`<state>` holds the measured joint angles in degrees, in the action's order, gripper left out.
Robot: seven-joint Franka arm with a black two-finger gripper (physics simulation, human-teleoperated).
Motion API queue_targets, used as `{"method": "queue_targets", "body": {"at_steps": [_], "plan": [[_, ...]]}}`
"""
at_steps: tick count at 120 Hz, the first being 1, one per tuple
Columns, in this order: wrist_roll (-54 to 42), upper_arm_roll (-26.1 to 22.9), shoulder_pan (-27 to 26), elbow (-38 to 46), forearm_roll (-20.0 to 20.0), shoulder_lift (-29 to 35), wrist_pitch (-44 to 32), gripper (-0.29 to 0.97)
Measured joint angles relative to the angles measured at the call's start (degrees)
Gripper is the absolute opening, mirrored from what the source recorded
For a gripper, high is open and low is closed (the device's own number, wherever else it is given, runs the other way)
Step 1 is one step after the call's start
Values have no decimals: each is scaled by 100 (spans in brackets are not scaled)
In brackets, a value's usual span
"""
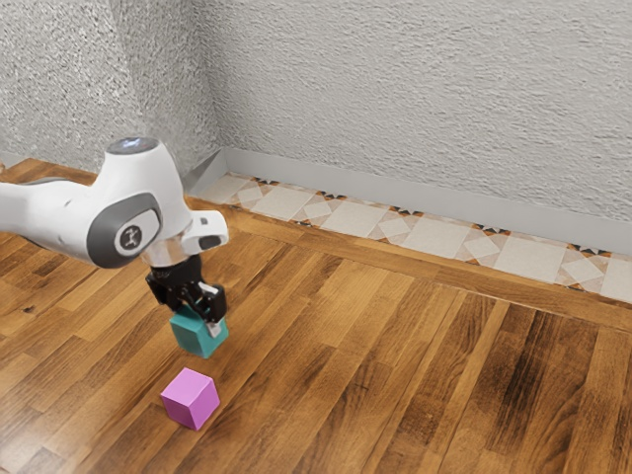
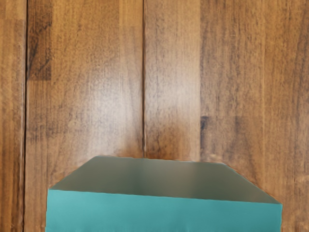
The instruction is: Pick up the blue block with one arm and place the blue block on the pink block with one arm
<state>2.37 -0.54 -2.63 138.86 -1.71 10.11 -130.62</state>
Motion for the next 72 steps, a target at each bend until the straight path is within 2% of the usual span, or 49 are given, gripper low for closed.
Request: {"method": "queue_targets", "body": {"at_steps": [27, 72], "plan": [[350, -49, 34, 557, 16, 470, 87, 35], [726, -51, 43, 673, 22, 484, 309, 38]]}}
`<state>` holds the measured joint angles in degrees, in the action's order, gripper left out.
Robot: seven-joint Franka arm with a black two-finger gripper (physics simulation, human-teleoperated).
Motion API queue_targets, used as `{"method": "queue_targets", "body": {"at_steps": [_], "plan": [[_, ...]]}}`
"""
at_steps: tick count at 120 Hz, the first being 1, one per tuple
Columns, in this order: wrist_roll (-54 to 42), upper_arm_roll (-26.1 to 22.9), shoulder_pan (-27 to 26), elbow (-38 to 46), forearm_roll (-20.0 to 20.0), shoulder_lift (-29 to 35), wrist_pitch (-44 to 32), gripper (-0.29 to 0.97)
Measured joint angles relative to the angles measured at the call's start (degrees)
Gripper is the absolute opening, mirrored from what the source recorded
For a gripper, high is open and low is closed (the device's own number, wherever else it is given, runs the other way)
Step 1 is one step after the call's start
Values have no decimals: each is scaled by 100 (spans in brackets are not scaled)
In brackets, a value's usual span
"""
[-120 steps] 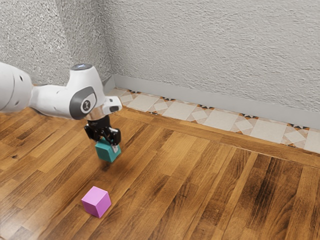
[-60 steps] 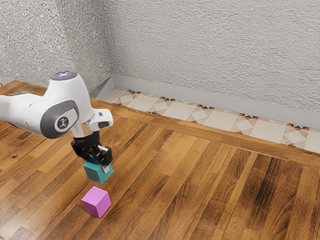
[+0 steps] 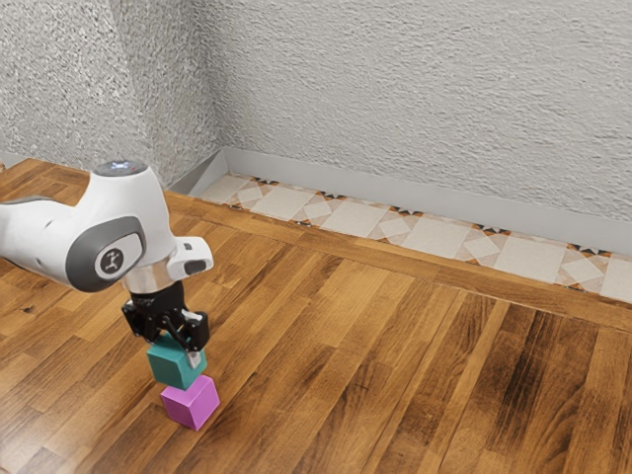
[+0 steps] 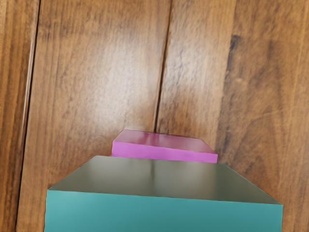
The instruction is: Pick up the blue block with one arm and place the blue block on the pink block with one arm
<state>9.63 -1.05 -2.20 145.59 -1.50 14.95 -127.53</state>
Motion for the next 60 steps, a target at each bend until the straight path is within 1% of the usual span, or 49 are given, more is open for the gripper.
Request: {"method": "queue_targets", "body": {"at_steps": [16, 28, 34, 40, 45, 48, 54, 60], "plan": [[60, 0, 0, -4, 13, -9, 35, 51], [110, -3, 5, -34, 17, -11, 46, 58], [128, -9, 7, -274, 21, -17, 97, 60], [145, 48, 2, -999, 15, -149, 323, 62], [158, 143, 5, -2080, 2, -481, 686, 63], [164, 202, 3, -2590, -4, -633, 894, 63], [152, 446, -41, -3565, -53, -988, 1337, 64], [129, 668, -5, -4337, -135, -1265, 1829, 65]]}}
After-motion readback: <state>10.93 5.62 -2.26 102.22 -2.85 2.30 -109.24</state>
